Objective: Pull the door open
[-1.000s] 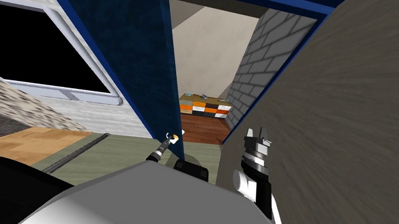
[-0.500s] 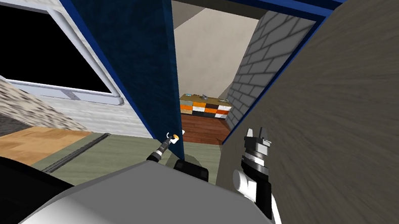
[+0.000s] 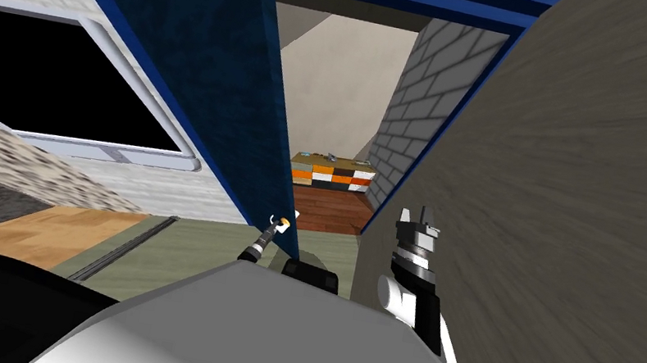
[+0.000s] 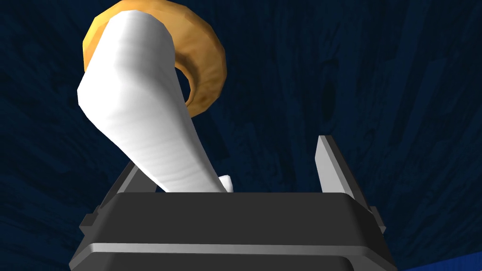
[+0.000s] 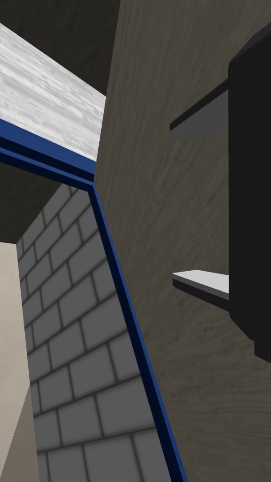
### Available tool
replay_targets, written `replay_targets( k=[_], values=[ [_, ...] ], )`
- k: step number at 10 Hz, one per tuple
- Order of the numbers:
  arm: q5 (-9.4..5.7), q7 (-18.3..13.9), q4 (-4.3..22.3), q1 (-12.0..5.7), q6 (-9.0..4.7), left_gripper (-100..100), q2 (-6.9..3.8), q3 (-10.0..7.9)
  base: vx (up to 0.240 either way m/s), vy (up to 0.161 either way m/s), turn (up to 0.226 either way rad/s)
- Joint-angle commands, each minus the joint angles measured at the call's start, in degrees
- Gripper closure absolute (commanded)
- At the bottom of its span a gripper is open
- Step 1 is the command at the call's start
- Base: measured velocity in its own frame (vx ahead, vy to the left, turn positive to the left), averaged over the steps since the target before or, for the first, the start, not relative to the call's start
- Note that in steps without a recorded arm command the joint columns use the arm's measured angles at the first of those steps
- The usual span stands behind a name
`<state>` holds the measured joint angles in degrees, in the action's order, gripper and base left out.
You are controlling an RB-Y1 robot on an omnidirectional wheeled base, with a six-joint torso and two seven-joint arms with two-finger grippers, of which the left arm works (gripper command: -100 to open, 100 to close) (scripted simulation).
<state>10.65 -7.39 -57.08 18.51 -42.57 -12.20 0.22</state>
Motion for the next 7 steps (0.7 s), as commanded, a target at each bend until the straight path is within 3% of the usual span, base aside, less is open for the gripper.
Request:
replay_targets(
  k=[1,2,5,7],
  values=[
    [0.54,-0.31,-1.37,2.85,2.70,100,-0.05,1.05,0.000,0.000,0.000],
    [-0.28,-1.03,0.51,-0.27,-0.80,100,-0.66,-0.10,-0.073,0.006,-0.208],
    [-1.10,-3.62,3.68,-1.93,-3.65,100,-2.25,-0.60,-0.166,0.038,-0.267],
    [-1.26,-4.16,4.33,-2.27,-4.24,100,-2.58,-0.70,-0.113,0.017,-0.086]
  ],
)
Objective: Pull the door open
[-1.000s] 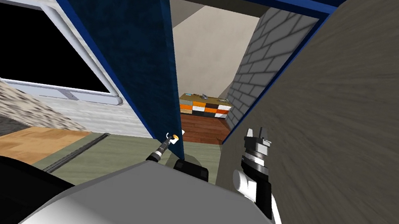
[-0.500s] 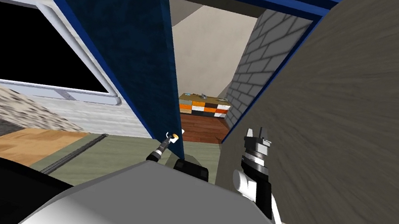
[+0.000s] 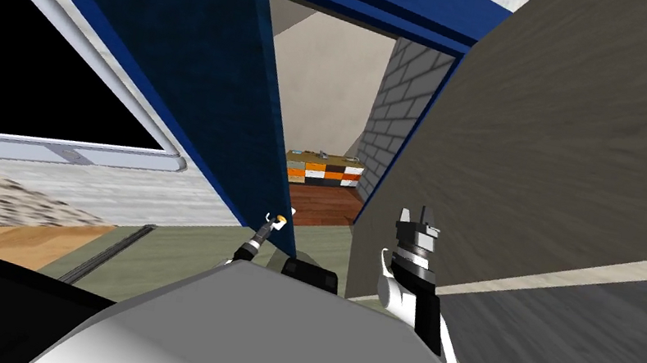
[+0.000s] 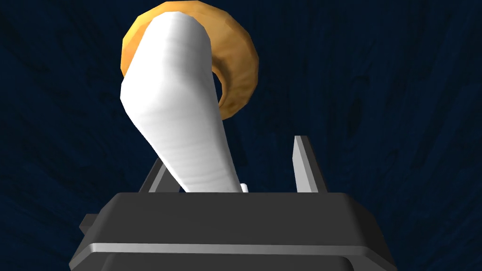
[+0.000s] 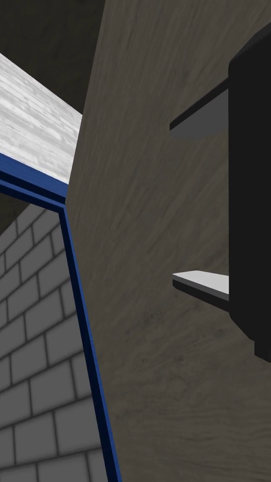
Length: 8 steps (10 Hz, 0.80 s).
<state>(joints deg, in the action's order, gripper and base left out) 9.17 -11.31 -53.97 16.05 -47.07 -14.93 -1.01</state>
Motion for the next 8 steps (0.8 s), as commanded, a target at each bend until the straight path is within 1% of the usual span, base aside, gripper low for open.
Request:
replay_targets(
  k=[1,2,3,4,5,6,8],
  values=[
    [0.04,-0.79,1.89,-0.16,-0.34,100,-0.18,0.43,-0.097,0.014,-0.149],
    [-0.33,-1.97,3.35,-0.92,-1.64,100,-0.90,0.20,-0.118,0.015,-0.270],
    [-0.53,-2.58,4.10,-1.31,-2.32,100,-1.28,0.08,-0.132,-0.001,-0.243],
    [-0.92,-3.84,5.65,-2.12,-3.69,100,-2.05,-0.16,-0.146,-0.019,-0.309],
    [-1.13,-4.49,6.44,-2.53,-4.40,100,-2.45,-0.29,-0.150,0.002,-0.238],
    [-1.54,-5.78,8.04,-3.36,-5.82,100,-3.24,-0.54,-0.147,-0.006,-0.270],
    [-1.95,-7.08,9.64,-4.19,-7.23,100,-4.03,-0.79,-0.134,-0.003,-0.177]
  ],
)
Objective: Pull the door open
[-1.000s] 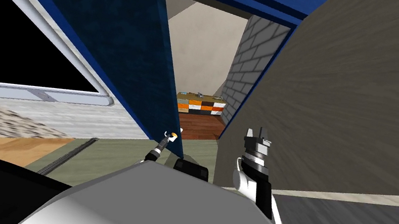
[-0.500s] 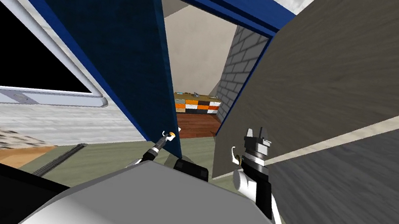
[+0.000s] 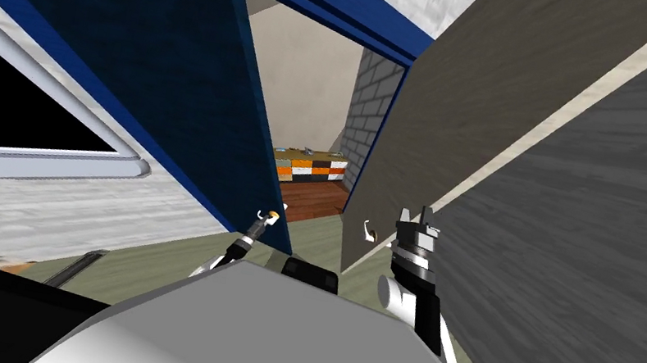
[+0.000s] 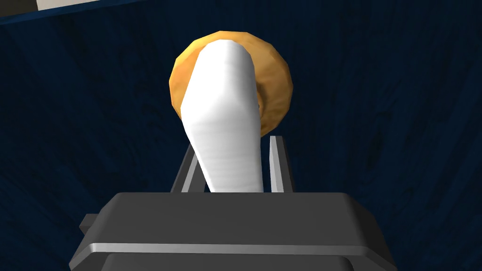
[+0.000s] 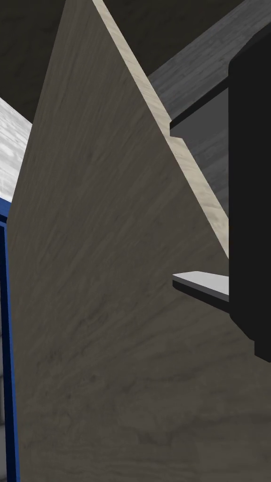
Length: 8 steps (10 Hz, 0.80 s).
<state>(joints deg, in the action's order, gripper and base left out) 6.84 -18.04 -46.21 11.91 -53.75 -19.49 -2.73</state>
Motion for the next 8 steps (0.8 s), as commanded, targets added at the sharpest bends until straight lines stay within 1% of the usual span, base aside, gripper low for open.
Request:
replay_targets(
  k=[1,2,3,4,5,6,7,8],
  values=[
    [0.38,-0.35,1.87,-0.05,-0.55,100,0.53,0.93,-0.076,-0.006,-0.031],
    [0.38,-0.35,1.87,-0.05,-0.55,100,0.53,0.93,-0.021,0.001,0.038],
    [-0.02,-1.61,3.43,-0.86,-1.93,100,-0.25,0.69,-0.073,0.007,-0.182],
    [-0.22,-2.23,4.21,-1.26,-2.61,100,-0.63,0.57,-0.121,0.025,-0.224],
    [-0.59,-3.42,5.68,-2.02,-3.90,100,-1.35,0.35,-0.170,0.055,-0.260],
    [-0.77,-3.98,6.38,-2.38,-4.51,100,-1.70,0.24,-0.173,0.040,-0.175],
    [-0.94,-4.52,7.04,-2.72,-5.09,100,-2.02,0.14,-0.122,0.007,-0.100],
    [-1.26,-5.53,8.30,-3.37,-6.19,100,-2.64,-0.06,-0.147,0.016,-0.142]
  ],
)
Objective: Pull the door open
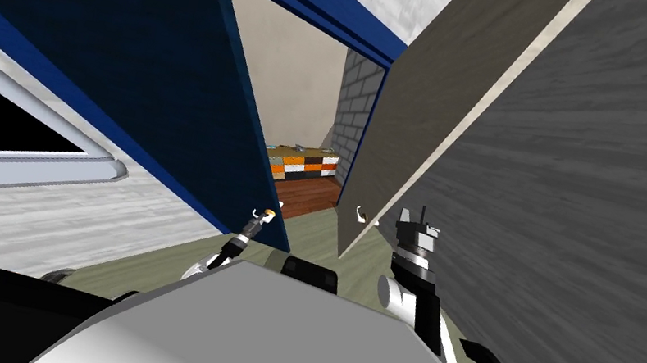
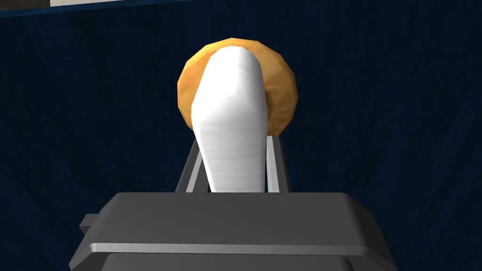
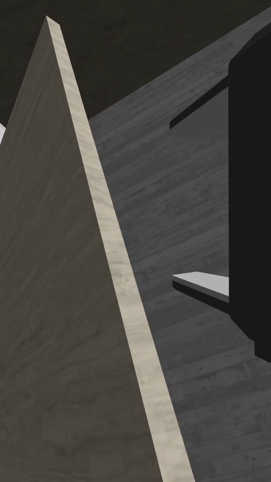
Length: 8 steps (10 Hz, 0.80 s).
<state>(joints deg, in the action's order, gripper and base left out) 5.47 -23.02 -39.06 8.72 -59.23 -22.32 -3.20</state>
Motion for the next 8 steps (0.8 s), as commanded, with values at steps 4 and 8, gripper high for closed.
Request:
replay_targets(
  k=[4,8],
  values=[
    [-0.76,-3.27,4.55,-1.92,-3.65,100,-1.46,-0.10,-0.170,0.046,-0.139],
    [-0.42,-3.71,5.94,-0.42,-6.79,100,-2.07,-0.07,-0.137,0.042,-0.143]
  ],
)
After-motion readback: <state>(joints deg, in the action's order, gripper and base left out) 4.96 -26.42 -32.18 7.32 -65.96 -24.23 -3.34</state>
